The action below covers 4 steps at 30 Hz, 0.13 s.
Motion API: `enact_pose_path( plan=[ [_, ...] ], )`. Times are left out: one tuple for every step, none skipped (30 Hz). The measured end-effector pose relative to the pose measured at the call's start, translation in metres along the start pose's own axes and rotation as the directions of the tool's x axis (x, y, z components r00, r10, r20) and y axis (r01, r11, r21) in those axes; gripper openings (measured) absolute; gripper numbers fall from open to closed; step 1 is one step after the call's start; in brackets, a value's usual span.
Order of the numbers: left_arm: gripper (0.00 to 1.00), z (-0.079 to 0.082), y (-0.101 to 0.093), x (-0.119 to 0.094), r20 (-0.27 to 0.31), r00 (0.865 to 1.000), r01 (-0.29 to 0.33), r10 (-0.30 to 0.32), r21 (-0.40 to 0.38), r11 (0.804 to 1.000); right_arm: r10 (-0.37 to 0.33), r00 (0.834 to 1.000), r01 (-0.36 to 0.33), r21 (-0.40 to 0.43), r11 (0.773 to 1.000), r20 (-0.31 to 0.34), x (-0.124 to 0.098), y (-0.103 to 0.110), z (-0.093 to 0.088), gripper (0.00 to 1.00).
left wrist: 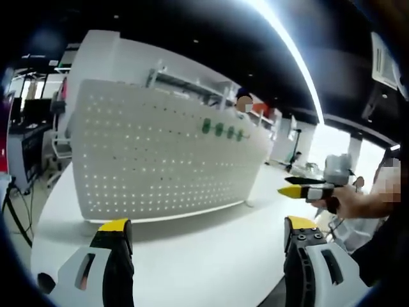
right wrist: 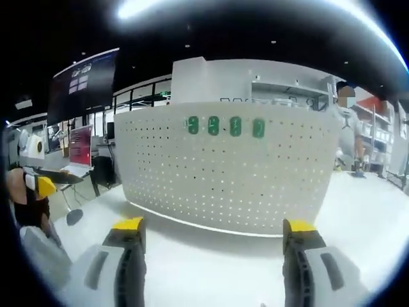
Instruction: Insert the hook assembly into the mounting plate slot until the hook locks in place.
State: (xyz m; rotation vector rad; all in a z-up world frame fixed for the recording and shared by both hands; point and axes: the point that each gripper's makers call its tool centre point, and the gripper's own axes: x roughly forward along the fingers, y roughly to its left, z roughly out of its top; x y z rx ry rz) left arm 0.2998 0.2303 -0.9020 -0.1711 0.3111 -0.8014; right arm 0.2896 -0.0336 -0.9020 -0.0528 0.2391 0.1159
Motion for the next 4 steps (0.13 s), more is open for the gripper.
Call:
enact_pose_path(
  plan=[
    [1.0, 0.0001, -0.0006, -0.0007, 0.002, 1.0, -0.001, 0.001, 0.001, 1.0, 0.002, 1.0, -0.002, -0.004, 1.0, 0.001, -0.002, 0.0015, -0.0002, 0.86],
    [1.0, 0.0003, -0.0011, -0.0012, 0.003, 1.0, 0.0, 0.0, 0.001, 1.0, 0.003, 1.0, -0.003, -0.007, 1.0, 0.001, -0.0033, 0.0023, -0.0005, 0.87],
    [1.0, 0.0004, -0.0014, -0.0017, 0.004, 1.0, -0.001, 0.001, 0.002, 1.0, 0.003, 1.0, -0.003, -0.007, 1.0, 0.001, -0.0045, 0.0027, -0.0007, 0.88],
    [1.0, 0.0005, -0.0016, -0.0021, 0.005, 1.0, -0.001, 0.001, 0.003, 1.0, 0.002, 1.0, -0.002, -0.004, 1.0, 0.002, -0.0067, 0.0032, -0.0009, 0.88]
  ],
)
